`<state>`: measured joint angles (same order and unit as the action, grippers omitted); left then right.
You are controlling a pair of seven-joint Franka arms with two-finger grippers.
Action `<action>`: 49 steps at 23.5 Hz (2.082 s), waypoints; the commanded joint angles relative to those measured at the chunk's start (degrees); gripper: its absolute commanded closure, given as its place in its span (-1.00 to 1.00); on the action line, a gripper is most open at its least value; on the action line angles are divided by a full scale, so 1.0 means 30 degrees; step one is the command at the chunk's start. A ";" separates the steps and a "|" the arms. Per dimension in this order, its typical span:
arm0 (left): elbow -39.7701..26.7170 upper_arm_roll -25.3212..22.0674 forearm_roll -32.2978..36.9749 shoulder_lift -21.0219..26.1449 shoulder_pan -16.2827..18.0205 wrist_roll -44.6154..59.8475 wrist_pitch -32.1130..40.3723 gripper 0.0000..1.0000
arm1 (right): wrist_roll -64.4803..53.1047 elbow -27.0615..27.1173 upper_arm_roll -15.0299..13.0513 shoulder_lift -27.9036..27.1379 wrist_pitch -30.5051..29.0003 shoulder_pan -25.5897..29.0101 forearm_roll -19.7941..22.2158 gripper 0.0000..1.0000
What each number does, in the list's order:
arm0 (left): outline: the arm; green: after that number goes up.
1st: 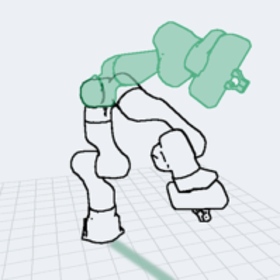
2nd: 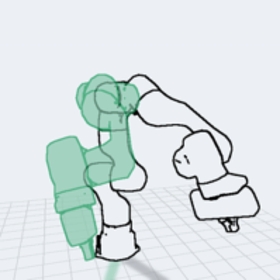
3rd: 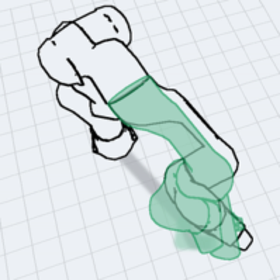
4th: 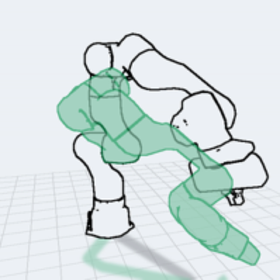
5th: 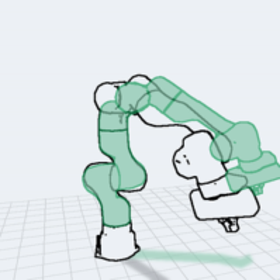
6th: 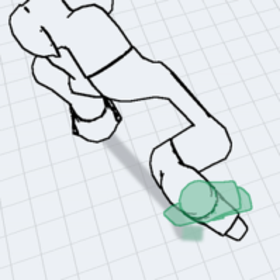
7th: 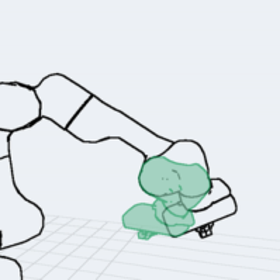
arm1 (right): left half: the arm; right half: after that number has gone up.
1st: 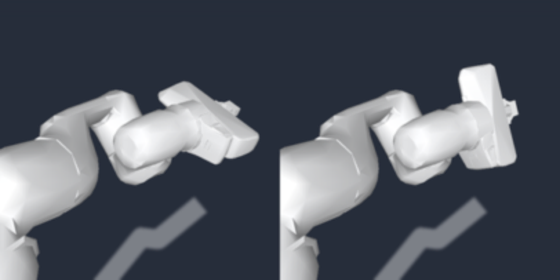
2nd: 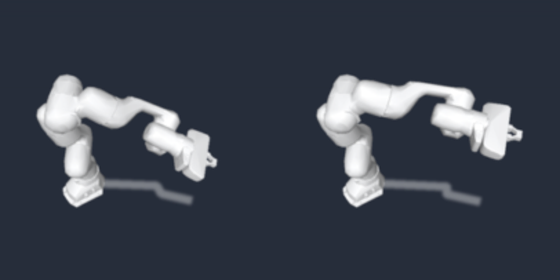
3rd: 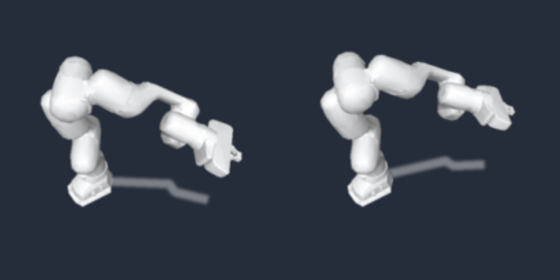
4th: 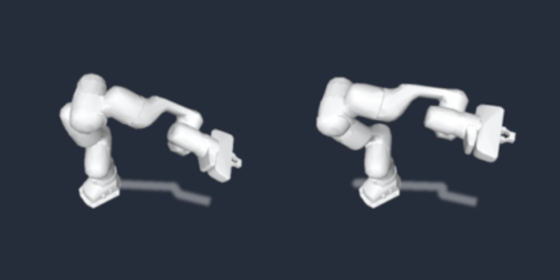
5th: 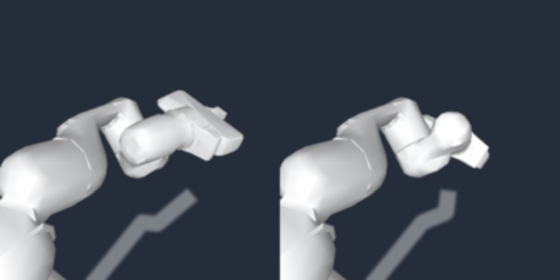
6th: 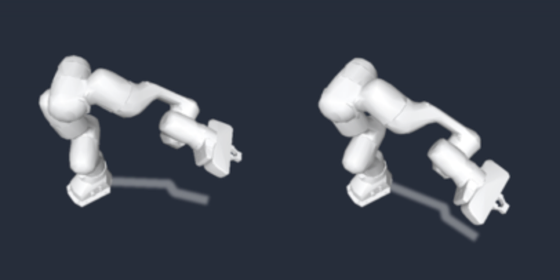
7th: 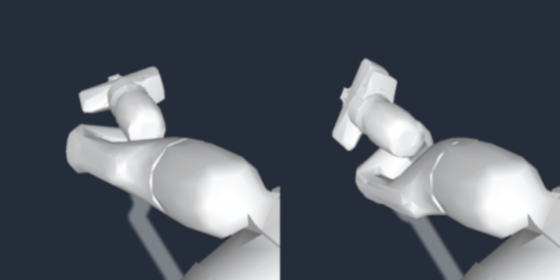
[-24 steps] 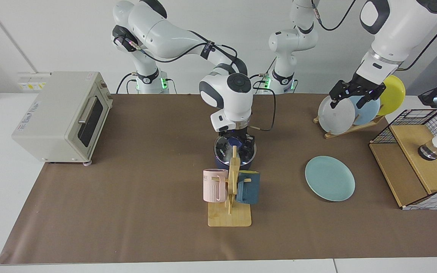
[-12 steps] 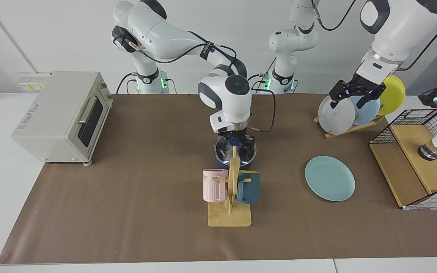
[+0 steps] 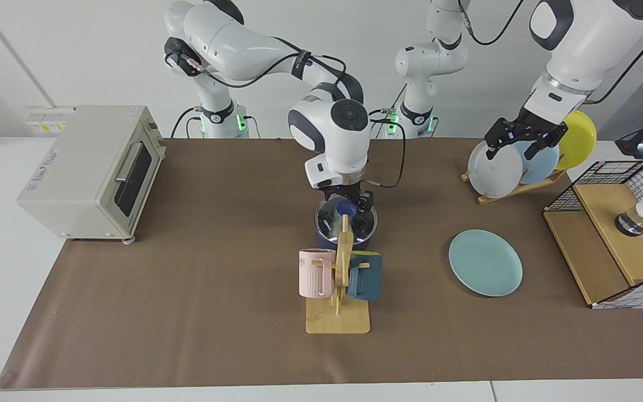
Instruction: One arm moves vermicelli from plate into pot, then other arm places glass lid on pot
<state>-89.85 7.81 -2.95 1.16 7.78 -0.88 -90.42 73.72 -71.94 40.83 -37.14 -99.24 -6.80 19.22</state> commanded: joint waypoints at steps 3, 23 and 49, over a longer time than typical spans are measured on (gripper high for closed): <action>-0.0227 -0.0083 0.0426 -0.0356 -0.0163 0.0030 0.0200 -1.00 | -0.4498 -0.0365 0.0015 0.2474 0.0971 0.1679 -0.0256 -1.00; -0.0227 -0.0083 0.0426 -0.0356 -0.0163 0.0030 0.0200 -1.00 | -2.0320 -0.3587 -1.1732 0.8041 0.0940 0.1358 -0.4914 -1.00; -0.0227 -0.0083 0.0426 -0.0356 -0.0163 0.0030 0.0200 -1.00 | -2.4750 -0.5726 -1.3199 1.2672 0.1732 0.2530 -0.6672 -1.00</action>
<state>-89.85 7.81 -2.95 1.14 7.78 -0.88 -90.41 0.90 -87.98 0.99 0.24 -94.34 0.56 0.73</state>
